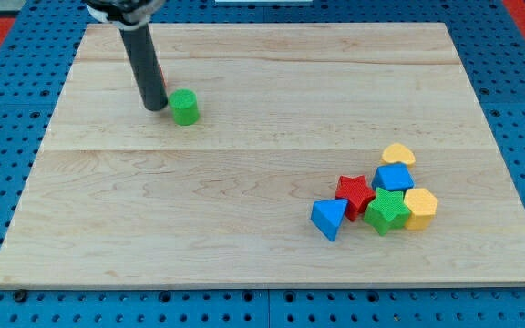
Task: Place the green circle to the left of the yellow heart
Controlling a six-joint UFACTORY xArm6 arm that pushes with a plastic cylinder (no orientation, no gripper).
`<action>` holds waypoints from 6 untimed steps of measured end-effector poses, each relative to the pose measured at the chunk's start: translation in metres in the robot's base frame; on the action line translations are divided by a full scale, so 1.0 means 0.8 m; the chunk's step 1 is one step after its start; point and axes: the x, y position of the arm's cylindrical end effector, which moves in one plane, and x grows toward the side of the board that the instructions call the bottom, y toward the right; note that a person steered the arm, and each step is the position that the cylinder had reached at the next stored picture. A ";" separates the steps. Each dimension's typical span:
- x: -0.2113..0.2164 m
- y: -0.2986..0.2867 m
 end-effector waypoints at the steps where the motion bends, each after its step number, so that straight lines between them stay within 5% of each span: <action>1: 0.052 0.150; 2: 0.022 0.080; 4: -0.005 0.155; 6: 0.085 0.279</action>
